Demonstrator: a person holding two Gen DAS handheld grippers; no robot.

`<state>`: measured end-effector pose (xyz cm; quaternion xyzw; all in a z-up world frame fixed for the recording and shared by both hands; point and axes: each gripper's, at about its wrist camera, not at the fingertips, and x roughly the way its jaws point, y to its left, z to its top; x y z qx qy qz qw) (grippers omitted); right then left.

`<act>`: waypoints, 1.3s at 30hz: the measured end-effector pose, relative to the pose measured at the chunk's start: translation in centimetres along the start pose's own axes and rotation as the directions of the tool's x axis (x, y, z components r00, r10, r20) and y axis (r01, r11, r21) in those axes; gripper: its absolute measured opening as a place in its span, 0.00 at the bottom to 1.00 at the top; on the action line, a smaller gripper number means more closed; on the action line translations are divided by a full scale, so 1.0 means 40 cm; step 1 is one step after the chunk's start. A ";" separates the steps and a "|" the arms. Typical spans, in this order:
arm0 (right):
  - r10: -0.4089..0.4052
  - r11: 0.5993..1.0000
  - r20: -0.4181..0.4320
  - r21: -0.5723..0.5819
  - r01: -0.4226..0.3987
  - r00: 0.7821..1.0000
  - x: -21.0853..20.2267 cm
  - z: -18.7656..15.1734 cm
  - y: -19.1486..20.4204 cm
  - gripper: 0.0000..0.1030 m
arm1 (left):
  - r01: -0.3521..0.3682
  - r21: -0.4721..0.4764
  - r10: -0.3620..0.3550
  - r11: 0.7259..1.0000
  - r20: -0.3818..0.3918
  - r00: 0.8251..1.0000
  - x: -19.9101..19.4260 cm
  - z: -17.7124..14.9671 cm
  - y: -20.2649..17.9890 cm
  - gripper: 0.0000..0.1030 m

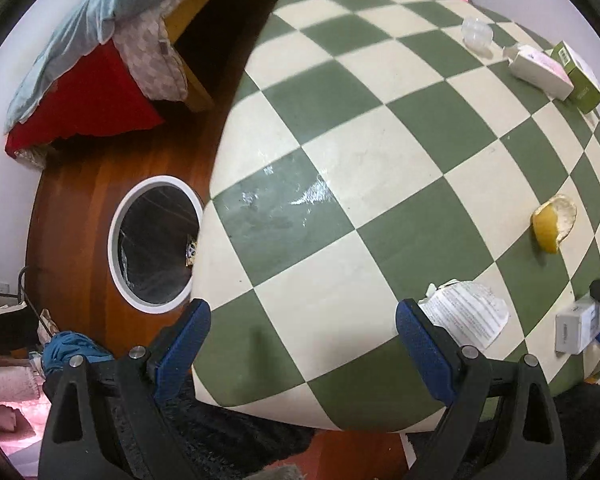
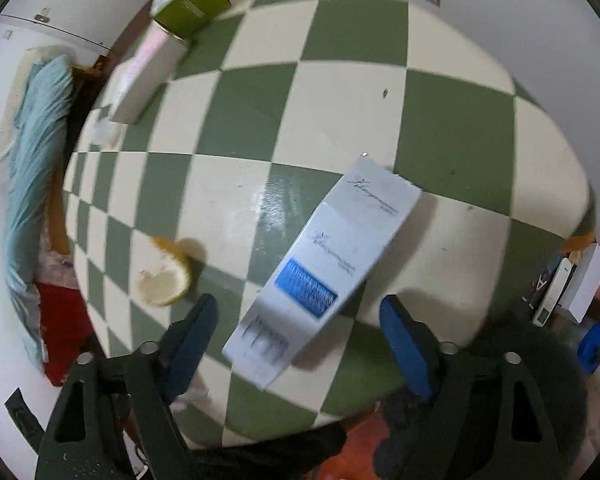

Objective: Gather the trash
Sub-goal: 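Grasp the crumpled paper with the left tool while the right tool grasps the white oligopeptide box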

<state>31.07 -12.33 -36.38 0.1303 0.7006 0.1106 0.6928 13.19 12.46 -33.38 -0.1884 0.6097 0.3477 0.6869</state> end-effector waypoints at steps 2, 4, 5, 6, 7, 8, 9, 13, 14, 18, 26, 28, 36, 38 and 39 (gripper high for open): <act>-0.020 0.999 0.012 -0.033 0.021 1.000 0.010 0.004 0.018 0.55 | 0.025 0.016 -0.024 1.000 -0.004 1.000 -0.002 -0.008 -0.006 0.92; -0.025 0.992 0.015 -0.124 0.027 1.000 0.009 0.005 0.049 0.49 | 0.067 0.040 -0.067 0.997 -0.005 0.998 -0.010 -0.011 -0.020 0.92; -0.033 0.987 0.007 -0.159 0.034 0.999 0.010 0.007 0.058 0.49 | 0.095 0.061 -0.095 0.994 -0.005 0.995 -0.016 -0.017 -0.028 0.92; -0.054 0.973 -0.002 -0.223 0.052 0.999 0.009 0.006 0.072 0.48 | 0.126 0.089 -0.126 0.988 -0.006 0.992 -0.023 -0.023 -0.041 0.92; -0.081 0.956 -0.006 -0.282 0.076 0.997 0.010 0.005 0.082 0.48 | 0.145 0.112 -0.145 0.983 -0.008 0.989 -0.027 -0.026 -0.054 0.92; -0.115 0.933 -0.003 -0.343 0.107 0.993 0.005 0.009 0.088 0.47 | 0.171 0.143 -0.171 0.975 -0.010 0.985 -0.029 -0.031 -0.075 0.91; -0.152 0.907 0.005 -0.397 0.142 0.988 0.002 0.012 0.096 0.47 | 0.190 0.160 -0.190 0.969 -0.015 0.982 -0.027 -0.031 -0.092 0.91; -0.238 0.853 -0.006 -0.480 0.206 0.971 0.002 0.028 0.097 0.48 | 0.263 0.212 -0.254 0.941 -0.070 0.965 0.003 -0.033 -0.162 0.91; -0.243 0.854 -0.020 -0.479 0.204 0.970 0.003 0.030 0.092 0.49 | 0.271 0.224 -0.261 0.936 -0.073 0.962 0.008 -0.033 -0.180 0.89; -0.219 0.878 -0.023 -0.440 0.187 0.975 -0.015 0.029 0.064 0.68 | 0.269 0.236 -0.257 0.934 -0.080 0.963 0.016 -0.030 -0.215 0.54; -0.183 0.905 -0.008 -0.391 0.166 0.983 0.005 -0.004 0.058 0.68 | 0.238 0.237 -0.235 0.942 -0.041 0.971 0.005 -0.027 -0.236 0.43; -0.188 0.904 -0.001 -0.392 0.173 0.982 0.014 -0.009 0.060 0.61 | 0.232 0.238 -0.229 0.943 -0.038 0.973 0.005 -0.027 -0.241 0.43; -0.210 0.885 0.054 -0.414 0.214 0.976 0.022 -0.028 0.076 0.45 | 0.197 0.250 -0.196 0.948 -0.030 0.980 0.021 -0.013 -0.210 0.43; -0.213 0.882 0.061 -0.418 0.219 0.975 0.020 -0.033 0.071 0.45 | 0.198 0.248 -0.198 0.948 -0.026 0.980 0.018 -0.012 -0.211 0.42; -0.215 0.879 0.065 -0.421 0.223 0.974 0.020 -0.034 0.073 0.45 | 0.197 0.248 -0.198 0.949 -0.023 0.980 0.016 -0.014 -0.212 0.42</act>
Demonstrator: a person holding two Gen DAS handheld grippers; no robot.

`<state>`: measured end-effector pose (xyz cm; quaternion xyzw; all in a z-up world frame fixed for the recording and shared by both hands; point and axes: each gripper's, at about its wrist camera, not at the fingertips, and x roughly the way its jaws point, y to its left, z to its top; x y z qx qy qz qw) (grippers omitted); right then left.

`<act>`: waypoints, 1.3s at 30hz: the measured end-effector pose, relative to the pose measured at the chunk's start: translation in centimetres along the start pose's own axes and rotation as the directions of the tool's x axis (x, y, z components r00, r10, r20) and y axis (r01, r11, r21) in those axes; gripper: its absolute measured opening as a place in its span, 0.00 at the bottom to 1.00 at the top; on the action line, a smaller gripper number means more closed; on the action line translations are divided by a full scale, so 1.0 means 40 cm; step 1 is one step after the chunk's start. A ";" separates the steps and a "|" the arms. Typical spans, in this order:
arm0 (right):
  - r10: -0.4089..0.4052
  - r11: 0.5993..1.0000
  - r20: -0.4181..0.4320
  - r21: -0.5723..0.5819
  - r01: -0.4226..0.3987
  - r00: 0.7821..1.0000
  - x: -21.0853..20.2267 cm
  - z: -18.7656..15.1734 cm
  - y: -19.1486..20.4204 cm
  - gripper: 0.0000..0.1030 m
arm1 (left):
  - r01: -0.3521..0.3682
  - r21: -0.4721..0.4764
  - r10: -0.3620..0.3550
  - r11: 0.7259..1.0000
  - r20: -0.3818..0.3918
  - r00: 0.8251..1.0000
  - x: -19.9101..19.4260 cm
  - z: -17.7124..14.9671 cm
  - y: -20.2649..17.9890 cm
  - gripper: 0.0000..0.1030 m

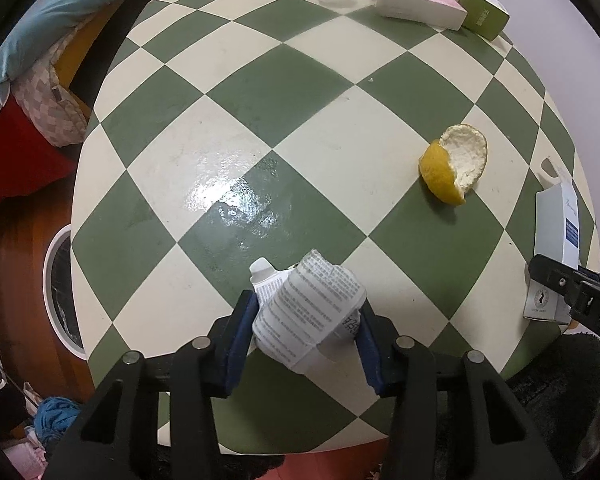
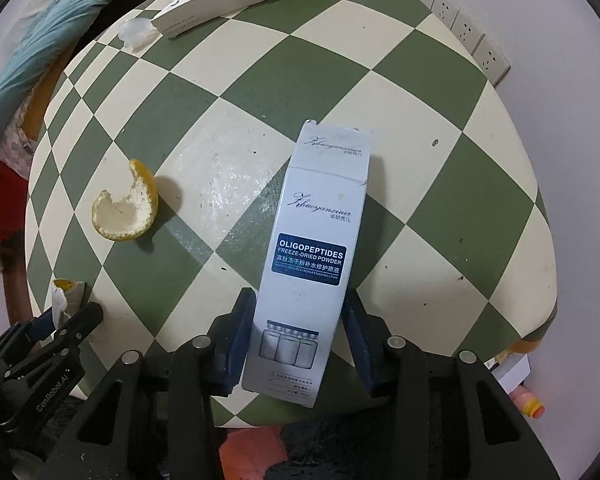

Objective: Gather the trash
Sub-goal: 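Grasp the crumpled paper with the left tool while the right tool grasps the white oligopeptide box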

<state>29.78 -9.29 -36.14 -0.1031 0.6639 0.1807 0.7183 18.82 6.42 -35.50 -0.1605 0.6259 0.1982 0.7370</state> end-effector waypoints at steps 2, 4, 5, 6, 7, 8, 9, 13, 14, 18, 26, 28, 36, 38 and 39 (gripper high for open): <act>-0.003 1.000 0.003 -0.003 0.003 1.000 0.001 0.000 0.000 0.45 | -0.002 -0.005 0.002 1.000 0.003 1.000 0.000 0.001 0.000 0.40; -0.008 1.000 0.006 -0.009 0.008 1.000 0.002 0.002 0.003 0.45 | -0.001 -0.009 0.001 1.000 0.004 1.000 0.002 0.007 0.010 0.40; -0.011 1.000 0.006 -0.013 0.011 1.000 0.002 0.003 0.009 0.45 | -0.001 -0.009 0.001 1.000 0.004 1.000 0.001 0.008 0.008 0.40; -0.013 1.000 0.006 -0.015 0.013 1.000 0.001 0.001 0.013 0.45 | 0.000 -0.009 0.000 1.000 0.004 1.000 0.001 0.005 0.012 0.40; -0.015 1.000 0.005 -0.016 0.015 1.000 0.000 0.000 0.016 0.44 | -0.001 -0.009 0.001 1.000 0.007 1.000 -0.006 -0.001 0.015 0.40; -0.016 1.000 0.005 -0.016 0.016 1.000 -0.002 0.000 0.020 0.44 | -0.003 -0.006 0.003 1.000 0.015 1.000 -0.014 -0.002 0.012 0.40; -0.015 1.000 0.005 -0.012 0.015 1.000 -0.003 -0.001 0.022 0.43 | -0.006 -0.004 0.006 1.000 0.022 1.000 -0.023 -0.008 0.011 0.40; 0.002 1.000 0.020 0.000 -0.002 1.000 -0.003 -0.010 0.010 0.38 | -0.020 0.001 0.020 1.000 0.062 0.998 -0.070 -0.013 0.009 0.40; 0.007 1.000 0.027 -0.003 -0.007 1.000 -0.011 -0.016 0.014 0.37 | -0.022 -0.001 0.022 1.000 0.076 0.997 -0.091 -0.013 0.011 0.40; 0.025 0.999 0.058 -0.031 -0.024 0.998 -0.054 -0.040 0.043 0.37 | -0.024 -0.014 0.025 1.000 0.127 0.992 -0.146 -0.021 0.026 0.40; 0.096 0.991 0.146 -0.110 -0.080 0.985 -0.178 -0.068 0.127 0.36 | -0.006 -0.075 0.023 0.997 0.236 0.971 -0.285 -0.036 0.114 0.40; 0.122 0.985 0.172 -0.141 -0.098 0.978 -0.222 -0.077 0.160 0.36 | 0.003 -0.092 0.021 0.996 0.263 0.965 -0.325 -0.044 0.146 0.40; 0.243 0.942 0.226 -0.286 -0.174 0.943 -0.365 -0.103 0.348 0.36 | -0.001 -0.183 0.067 0.983 0.355 0.933 -0.468 -0.088 0.338 0.40; 0.274 0.925 0.225 -0.329 -0.192 0.935 -0.385 -0.112 0.413 0.36 | -0.011 -0.213 0.089 0.977 0.363 0.928 -0.483 -0.099 0.390 0.40; 0.292 0.912 0.221 -0.358 -0.202 0.930 -0.395 -0.118 0.456 0.36 | -0.015 -0.234 0.102 0.972 0.367 0.925 -0.490 -0.107 0.426 0.40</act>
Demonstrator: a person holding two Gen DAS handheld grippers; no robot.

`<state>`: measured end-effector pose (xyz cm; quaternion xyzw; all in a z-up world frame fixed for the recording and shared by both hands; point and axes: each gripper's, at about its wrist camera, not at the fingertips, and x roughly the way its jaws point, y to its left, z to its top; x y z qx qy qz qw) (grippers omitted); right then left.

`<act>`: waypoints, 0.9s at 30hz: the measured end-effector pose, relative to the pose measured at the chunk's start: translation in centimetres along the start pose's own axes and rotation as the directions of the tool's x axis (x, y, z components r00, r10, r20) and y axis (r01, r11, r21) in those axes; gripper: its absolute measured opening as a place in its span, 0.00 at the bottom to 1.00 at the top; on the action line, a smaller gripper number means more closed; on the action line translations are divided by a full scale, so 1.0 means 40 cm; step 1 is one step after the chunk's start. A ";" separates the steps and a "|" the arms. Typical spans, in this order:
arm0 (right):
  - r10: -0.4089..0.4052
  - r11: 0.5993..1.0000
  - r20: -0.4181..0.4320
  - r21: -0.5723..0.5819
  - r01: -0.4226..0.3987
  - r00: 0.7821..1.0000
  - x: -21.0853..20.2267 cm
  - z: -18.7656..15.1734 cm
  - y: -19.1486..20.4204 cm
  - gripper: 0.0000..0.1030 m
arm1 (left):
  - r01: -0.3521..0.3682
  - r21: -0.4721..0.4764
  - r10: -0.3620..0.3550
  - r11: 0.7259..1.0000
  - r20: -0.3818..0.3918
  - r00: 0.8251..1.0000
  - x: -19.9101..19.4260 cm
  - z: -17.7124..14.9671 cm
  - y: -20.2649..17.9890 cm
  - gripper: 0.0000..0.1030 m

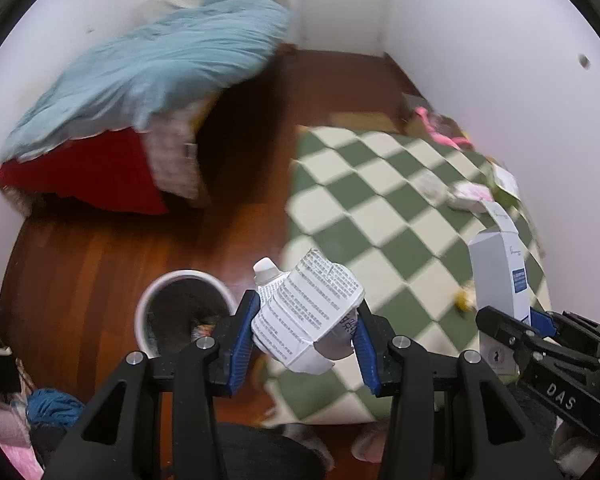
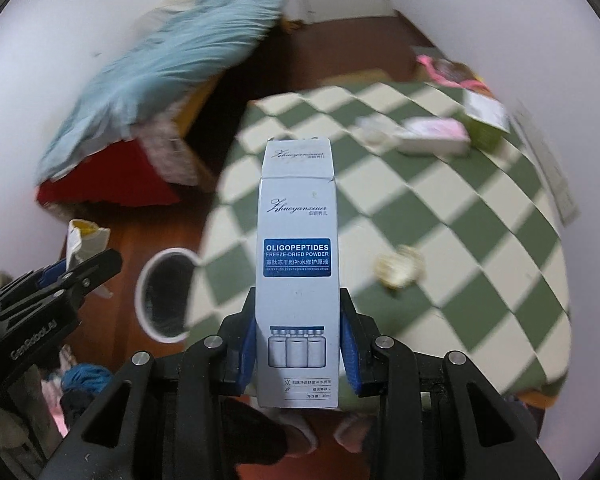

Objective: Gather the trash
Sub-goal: 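Grasp the crumpled paper with the left tool while the right tool grasps the white oligopeptide box, then carry the paper and oligopeptide box over the white bin and release both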

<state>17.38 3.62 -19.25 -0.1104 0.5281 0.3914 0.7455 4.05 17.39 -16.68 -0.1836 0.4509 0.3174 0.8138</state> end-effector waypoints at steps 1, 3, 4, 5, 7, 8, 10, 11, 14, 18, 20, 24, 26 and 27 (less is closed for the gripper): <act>0.013 1.000 0.001 -0.021 -0.013 1.000 0.003 0.006 0.036 0.36 | -0.009 -0.017 0.009 1.000 0.001 1.000 -0.002 0.002 0.030 0.40; 0.046 0.997 -0.003 -0.062 -0.047 0.999 0.019 0.019 0.108 0.36 | -0.036 -0.057 0.036 0.998 -0.003 0.999 0.005 0.004 0.106 0.40; 0.067 0.994 -0.010 -0.086 -0.068 0.998 0.034 0.027 0.154 0.36 | -0.050 -0.074 0.050 0.996 -0.008 0.999 0.012 0.002 0.139 0.40; 0.081 0.991 -0.019 -0.101 -0.083 0.997 0.049 0.029 0.185 0.36 | -0.062 -0.091 0.061 0.994 -0.017 0.998 0.023 0.000 0.172 0.40; 0.112 0.985 -0.044 -0.127 -0.116 0.993 0.089 0.035 0.258 0.36 | -0.084 -0.127 0.079 0.988 -0.040 0.996 0.048 -0.005 0.232 0.40; 0.127 0.981 -0.064 -0.142 -0.135 0.990 0.118 0.038 0.295 0.36 | -0.093 -0.146 0.086 0.985 -0.057 0.995 0.065 -0.008 0.265 0.40; 0.145 0.972 -0.099 -0.169 -0.161 0.984 0.177 0.044 0.361 0.36 | -0.104 -0.201 0.086 0.974 -0.095 0.992 0.106 -0.016 0.338 0.40; 0.154 0.968 -0.123 -0.181 -0.175 0.980 0.212 0.045 0.394 0.36 | -0.103 -0.232 0.076 0.967 -0.121 0.990 0.137 -0.023 0.383 0.40; 0.163 0.958 -0.193 -0.206 -0.202 0.968 0.321 0.047 0.476 0.36 | -0.104 -0.300 0.051 0.948 -0.181 0.982 0.217 -0.040 0.481 0.40; 0.144 0.949 -0.290 -0.229 -0.215 0.946 0.481 0.042 0.554 0.36 | -0.079 -0.393 -0.031 0.916 -0.264 0.964 0.332 -0.073 0.590 0.40; 0.136 0.947 -0.356 -0.229 -0.227 0.925 0.572 0.034 0.588 0.36 | -0.069 -0.423 -0.064 0.904 -0.293 0.954 0.377 -0.085 0.618 0.41; 0.097 0.946 -0.430 -0.241 -0.218 0.898 0.709 0.022 0.626 0.36 | -0.072 -0.489 -0.119 0.869 -0.349 0.929 0.469 -0.118 0.673 0.43; 0.083 0.945 -0.458 -0.246 -0.216 0.885 0.766 0.022 0.635 0.36 | -0.087 -0.504 -0.125 0.859 -0.371 0.920 0.491 -0.137 0.691 0.52; 0.074 0.946 -0.473 -0.245 -0.212 0.878 0.799 0.021 0.640 0.36 | -0.096 -0.511 -0.123 0.854 -0.378 0.918 0.492 -0.148 0.701 0.59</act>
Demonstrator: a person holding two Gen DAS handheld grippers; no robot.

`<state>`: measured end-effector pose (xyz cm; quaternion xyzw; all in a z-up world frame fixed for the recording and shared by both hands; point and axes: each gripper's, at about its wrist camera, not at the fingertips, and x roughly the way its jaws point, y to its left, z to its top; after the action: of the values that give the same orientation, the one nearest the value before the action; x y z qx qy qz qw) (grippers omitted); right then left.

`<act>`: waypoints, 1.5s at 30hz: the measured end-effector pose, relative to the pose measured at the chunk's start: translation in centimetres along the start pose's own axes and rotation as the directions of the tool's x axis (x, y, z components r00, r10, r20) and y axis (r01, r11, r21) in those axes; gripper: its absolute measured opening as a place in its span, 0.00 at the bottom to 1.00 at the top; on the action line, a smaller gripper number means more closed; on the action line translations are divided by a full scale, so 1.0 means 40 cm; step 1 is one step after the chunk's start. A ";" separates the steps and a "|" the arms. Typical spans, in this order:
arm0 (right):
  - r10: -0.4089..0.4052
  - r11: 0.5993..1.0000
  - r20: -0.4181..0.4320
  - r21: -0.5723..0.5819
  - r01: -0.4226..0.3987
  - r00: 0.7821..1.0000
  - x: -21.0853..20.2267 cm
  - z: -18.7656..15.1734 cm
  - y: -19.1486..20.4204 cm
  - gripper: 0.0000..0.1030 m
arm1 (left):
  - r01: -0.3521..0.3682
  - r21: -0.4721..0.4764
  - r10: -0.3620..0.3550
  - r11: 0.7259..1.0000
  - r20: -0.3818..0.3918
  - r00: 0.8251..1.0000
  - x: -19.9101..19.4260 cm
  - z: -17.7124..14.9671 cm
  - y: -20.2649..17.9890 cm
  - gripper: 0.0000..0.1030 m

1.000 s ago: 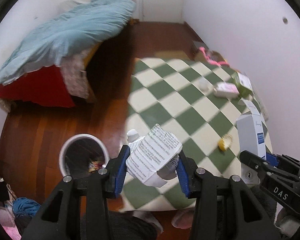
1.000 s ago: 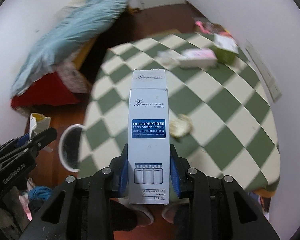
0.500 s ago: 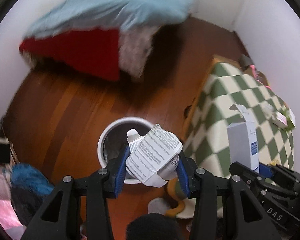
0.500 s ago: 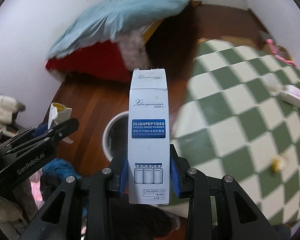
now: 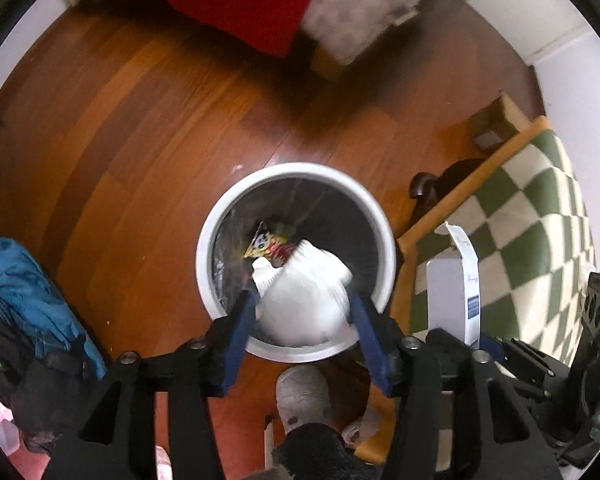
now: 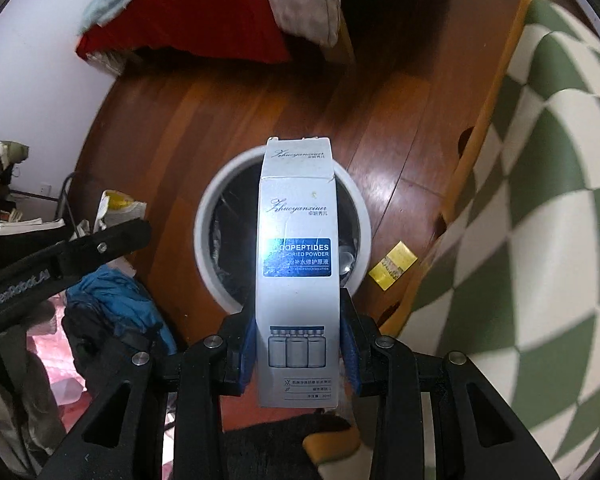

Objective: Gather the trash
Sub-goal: 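Carry the paper and oligopeptide box over the white bin and release both, then move both tools back from the bin over the table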

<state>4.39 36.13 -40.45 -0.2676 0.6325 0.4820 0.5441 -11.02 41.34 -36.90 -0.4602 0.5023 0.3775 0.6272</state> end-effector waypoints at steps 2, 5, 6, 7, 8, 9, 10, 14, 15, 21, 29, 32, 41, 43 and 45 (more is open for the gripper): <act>0.002 1.000 -0.031 -0.003 -0.002 1.000 0.042 0.021 0.002 0.36 | -0.024 -0.023 0.024 0.999 -0.001 1.000 0.013 -0.001 0.025 0.93; -0.001 1.000 -0.069 -0.024 -0.001 0.998 0.101 0.056 0.014 0.36 | -0.077 -0.052 0.076 0.996 -0.012 0.997 0.025 -0.015 0.058 0.94; 0.000 0.999 -0.080 -0.038 -0.003 0.997 0.122 0.070 0.021 0.38 | -0.097 -0.066 0.097 0.993 -0.011 0.995 0.026 -0.023 0.072 0.94; 0.000 0.999 -0.084 -0.046 -0.004 0.996 0.134 0.079 0.028 0.42 | -0.117 -0.077 0.117 0.990 -0.003 0.993 0.022 -0.032 0.083 0.94; -0.005 0.999 -0.086 -0.055 0.001 0.996 0.145 0.088 0.033 0.49 | -0.130 -0.082 0.131 0.988 0.003 0.991 0.016 -0.036 0.086 0.94; -0.007 0.998 -0.084 -0.062 0.001 0.996 0.153 0.095 0.037 0.72 | -0.150 -0.092 0.152 0.984 0.012 0.988 0.009 -0.049 0.097 0.94; -0.009 0.998 -0.081 -0.067 0.004 0.997 0.155 0.096 0.043 0.91 | -0.164 -0.095 0.166 0.982 0.018 0.986 0.008 -0.052 0.103 0.94; -0.056 0.995 -0.066 -0.091 0.050 0.996 0.155 0.091 0.053 0.97 | -0.225 -0.089 0.230 0.970 0.044 0.972 -0.015 -0.083 0.112 0.94; -0.063 0.993 -0.063 -0.099 0.057 0.996 0.145 0.088 0.058 0.97 | -0.243 -0.082 0.247 0.967 0.053 0.968 -0.024 -0.095 0.111 0.94; -0.124 0.985 -0.039 -0.126 0.118 0.992 0.083 0.032 0.059 0.97 | -0.255 -0.054 0.259 0.965 0.082 0.962 -0.066 -0.129 0.087 0.94; -0.146 0.982 0.030 -0.118 0.149 0.989 -0.047 -0.058 0.072 0.98 | -0.243 -0.019 0.243 0.970 0.163 0.956 -0.170 -0.184 0.033 0.94; -0.143 0.982 0.059 -0.113 0.149 0.988 -0.097 -0.090 0.072 0.98 | -0.231 -0.009 0.228 0.973 0.197 0.953 -0.216 -0.206 0.014 0.94; -0.110 0.987 0.193 -0.098 0.131 0.975 -0.297 -0.187 0.076 0.98 | -0.213 0.038 0.187 0.976 0.347 0.919 -0.401 -0.293 -0.065 0.94; -0.097 0.989 0.229 -0.090 0.120 0.969 -0.346 -0.212 0.077 0.98 | -0.209 0.046 0.177 0.977 0.376 0.910 -0.438 -0.314 -0.081 0.94; -0.080 0.991 0.264 -0.085 0.106 0.961 -0.400 -0.240 0.077 0.98 | -0.203 0.053 0.166 0.978 0.399 0.902 -0.470 -0.334 -0.096 0.94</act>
<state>1.85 25.71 -24.89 -0.2581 0.5178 0.5173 0.6307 -15.14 27.25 -18.71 -0.2961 0.4248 0.4958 0.6972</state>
